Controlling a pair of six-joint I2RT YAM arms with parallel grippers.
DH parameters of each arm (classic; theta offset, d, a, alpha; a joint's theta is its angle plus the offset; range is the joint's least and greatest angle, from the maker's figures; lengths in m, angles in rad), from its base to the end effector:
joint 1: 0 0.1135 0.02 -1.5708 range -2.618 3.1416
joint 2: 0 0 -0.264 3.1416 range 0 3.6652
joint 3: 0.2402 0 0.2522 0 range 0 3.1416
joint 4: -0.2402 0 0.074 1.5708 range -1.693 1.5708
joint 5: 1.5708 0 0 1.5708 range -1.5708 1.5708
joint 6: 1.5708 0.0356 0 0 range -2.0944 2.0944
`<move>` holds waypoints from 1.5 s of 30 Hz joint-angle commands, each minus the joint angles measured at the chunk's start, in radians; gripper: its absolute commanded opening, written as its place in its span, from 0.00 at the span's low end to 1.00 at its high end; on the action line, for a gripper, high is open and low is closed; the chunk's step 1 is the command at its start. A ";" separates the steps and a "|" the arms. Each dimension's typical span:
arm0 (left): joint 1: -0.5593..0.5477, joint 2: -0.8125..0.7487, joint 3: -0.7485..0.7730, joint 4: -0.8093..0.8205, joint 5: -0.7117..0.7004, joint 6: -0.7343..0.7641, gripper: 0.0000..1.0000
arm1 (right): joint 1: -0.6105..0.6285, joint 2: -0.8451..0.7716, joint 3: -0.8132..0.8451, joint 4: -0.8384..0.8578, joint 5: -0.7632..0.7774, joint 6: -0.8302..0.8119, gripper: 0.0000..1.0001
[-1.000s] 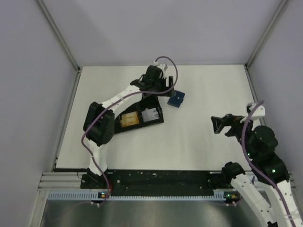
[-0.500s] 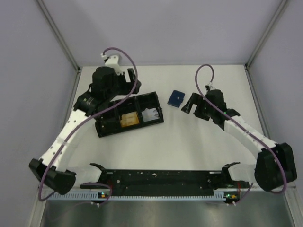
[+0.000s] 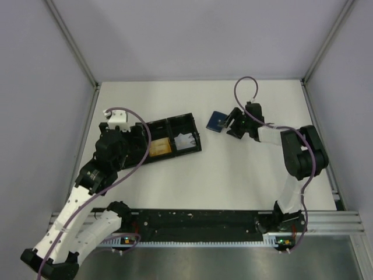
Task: Take the credit cards out of the card holder
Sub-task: Move the card holder to the center of the board.
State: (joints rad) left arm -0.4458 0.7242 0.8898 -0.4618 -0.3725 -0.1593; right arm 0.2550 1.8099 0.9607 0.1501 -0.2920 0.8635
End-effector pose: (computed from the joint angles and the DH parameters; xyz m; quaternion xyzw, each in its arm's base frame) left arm 0.1468 -0.0558 0.3567 0.0037 0.7974 -0.0322 0.6025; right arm 0.3575 0.1038 0.1562 0.2101 0.8741 0.3334 0.2841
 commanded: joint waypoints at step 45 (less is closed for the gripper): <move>0.001 -0.046 -0.069 0.134 0.029 0.026 0.91 | -0.074 -0.478 -0.365 -0.337 -0.053 -0.242 0.23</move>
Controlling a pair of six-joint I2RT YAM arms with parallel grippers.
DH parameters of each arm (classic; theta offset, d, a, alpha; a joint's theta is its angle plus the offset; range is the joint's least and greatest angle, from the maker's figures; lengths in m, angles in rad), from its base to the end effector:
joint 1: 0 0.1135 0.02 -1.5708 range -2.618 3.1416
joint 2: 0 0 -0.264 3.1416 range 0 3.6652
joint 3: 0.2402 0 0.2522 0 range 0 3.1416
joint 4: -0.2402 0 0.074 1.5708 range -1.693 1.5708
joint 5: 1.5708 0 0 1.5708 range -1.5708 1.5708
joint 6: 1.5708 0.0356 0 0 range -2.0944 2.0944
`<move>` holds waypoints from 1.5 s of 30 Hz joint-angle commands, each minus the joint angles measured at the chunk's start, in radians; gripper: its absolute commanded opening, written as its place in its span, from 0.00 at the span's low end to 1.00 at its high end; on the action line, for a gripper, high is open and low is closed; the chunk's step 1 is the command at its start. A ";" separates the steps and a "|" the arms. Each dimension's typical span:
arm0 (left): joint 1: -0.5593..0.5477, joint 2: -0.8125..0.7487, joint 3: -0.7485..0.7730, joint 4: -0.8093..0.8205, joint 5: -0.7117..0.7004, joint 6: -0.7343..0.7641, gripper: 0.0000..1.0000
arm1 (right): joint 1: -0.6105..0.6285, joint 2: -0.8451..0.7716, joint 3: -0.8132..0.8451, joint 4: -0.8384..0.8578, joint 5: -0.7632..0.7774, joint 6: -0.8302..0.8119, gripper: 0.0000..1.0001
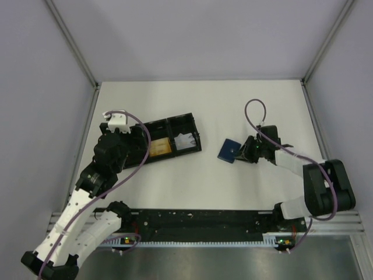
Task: Take the credit cards out of the card holder
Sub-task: Move the card holder to the center of the board, then open the card holder at the center of the board.
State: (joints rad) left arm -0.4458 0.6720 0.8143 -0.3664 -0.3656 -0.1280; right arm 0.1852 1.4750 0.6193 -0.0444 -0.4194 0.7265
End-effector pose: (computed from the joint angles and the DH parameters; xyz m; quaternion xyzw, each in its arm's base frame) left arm 0.1426 -0.0540 0.3482 0.0097 0.7770 -0.0372 0.6284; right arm 0.2596 0.0634 0.1472 0.1809 0.9083 0.3182 0.2025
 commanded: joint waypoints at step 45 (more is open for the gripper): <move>-0.034 0.096 -0.088 0.188 0.680 -0.315 0.89 | 0.039 -0.001 -0.081 0.206 -0.145 -0.225 0.00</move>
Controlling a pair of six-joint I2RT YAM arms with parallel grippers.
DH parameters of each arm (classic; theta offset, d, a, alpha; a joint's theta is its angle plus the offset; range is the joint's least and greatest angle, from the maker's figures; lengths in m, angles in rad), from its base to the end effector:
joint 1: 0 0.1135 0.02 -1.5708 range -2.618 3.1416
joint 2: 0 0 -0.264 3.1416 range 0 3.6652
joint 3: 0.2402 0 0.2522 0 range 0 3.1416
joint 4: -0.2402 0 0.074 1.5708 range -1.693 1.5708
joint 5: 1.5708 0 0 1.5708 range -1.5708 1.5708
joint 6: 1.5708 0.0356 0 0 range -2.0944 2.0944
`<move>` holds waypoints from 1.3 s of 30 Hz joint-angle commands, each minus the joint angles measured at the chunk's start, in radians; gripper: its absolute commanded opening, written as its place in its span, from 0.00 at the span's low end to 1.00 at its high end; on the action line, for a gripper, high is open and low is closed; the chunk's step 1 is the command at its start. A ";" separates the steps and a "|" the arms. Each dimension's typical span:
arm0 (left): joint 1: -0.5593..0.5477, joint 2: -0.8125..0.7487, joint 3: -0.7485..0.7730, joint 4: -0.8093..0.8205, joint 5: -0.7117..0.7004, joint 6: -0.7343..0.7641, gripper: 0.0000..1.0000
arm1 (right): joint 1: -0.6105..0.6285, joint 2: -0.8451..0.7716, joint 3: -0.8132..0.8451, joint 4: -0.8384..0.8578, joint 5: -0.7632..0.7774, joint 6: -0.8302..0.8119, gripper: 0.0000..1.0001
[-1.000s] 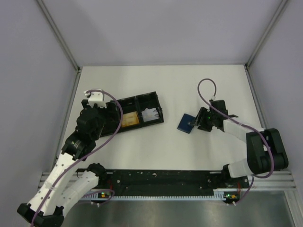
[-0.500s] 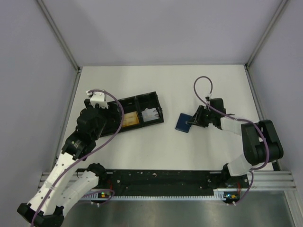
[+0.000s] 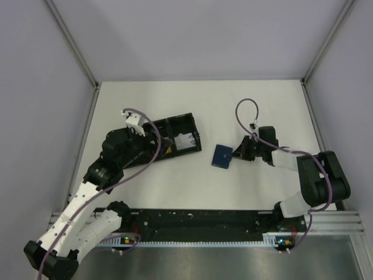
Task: Take the credit cards out of the card holder
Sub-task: Open the card holder at the center of the board.
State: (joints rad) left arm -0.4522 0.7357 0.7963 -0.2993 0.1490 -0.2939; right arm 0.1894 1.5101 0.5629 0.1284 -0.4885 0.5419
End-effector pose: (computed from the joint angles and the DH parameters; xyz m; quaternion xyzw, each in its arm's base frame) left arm 0.1517 -0.0796 0.3396 0.1078 0.7780 -0.2791 0.5525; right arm 0.2598 0.0668 0.1362 0.0708 0.9041 0.3375 0.2523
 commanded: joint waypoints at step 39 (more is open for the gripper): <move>-0.381 0.160 -0.436 0.310 -0.269 -0.657 0.84 | 0.863 0.047 0.419 -0.708 0.849 0.013 0.47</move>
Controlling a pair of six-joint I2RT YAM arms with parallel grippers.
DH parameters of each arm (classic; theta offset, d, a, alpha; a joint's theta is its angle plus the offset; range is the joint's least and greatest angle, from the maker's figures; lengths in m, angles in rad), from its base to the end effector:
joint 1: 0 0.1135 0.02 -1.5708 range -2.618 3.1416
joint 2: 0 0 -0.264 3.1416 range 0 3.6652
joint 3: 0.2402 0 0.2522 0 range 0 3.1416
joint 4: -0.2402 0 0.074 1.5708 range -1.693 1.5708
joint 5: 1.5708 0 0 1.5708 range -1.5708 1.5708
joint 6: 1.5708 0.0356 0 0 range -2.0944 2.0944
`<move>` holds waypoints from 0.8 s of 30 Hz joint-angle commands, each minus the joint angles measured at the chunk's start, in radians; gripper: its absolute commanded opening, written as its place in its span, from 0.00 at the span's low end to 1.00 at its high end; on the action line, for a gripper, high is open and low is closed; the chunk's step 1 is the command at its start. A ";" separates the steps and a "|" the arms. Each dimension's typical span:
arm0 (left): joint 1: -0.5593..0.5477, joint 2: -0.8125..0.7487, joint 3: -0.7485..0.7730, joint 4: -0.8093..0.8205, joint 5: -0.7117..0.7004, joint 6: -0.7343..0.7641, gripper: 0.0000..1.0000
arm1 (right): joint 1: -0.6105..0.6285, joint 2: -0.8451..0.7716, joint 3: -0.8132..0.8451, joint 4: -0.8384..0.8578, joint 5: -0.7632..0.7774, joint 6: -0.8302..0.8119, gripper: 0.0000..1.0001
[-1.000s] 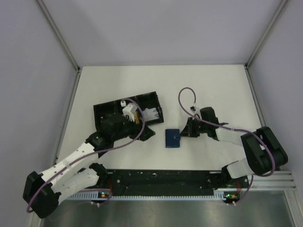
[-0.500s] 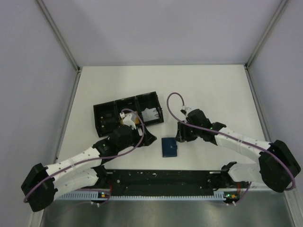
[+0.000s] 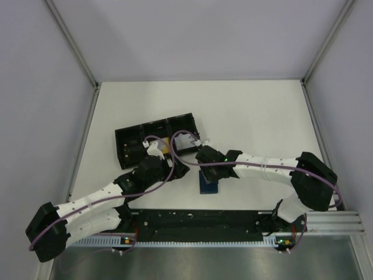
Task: Take the credit cards out of the card holder
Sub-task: Open the card holder at the center of the board.
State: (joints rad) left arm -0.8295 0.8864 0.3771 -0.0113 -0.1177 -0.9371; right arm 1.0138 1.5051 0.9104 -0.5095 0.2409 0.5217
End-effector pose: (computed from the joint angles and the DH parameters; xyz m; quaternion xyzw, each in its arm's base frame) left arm 0.1321 -0.1381 0.1966 -0.0759 0.8609 -0.3545 0.3569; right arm 0.1595 0.2400 0.1924 -0.2083 0.9435 0.0753 0.2463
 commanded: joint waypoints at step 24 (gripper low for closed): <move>-0.079 0.279 0.077 0.137 0.113 -0.037 0.84 | 0.052 0.063 0.064 -0.072 0.140 0.052 0.00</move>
State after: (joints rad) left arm -0.8932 1.1316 0.4080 0.0387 -0.0174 -0.9527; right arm 1.0573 1.5982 0.9585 -0.5716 0.3557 0.5858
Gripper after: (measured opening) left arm 0.844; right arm 0.004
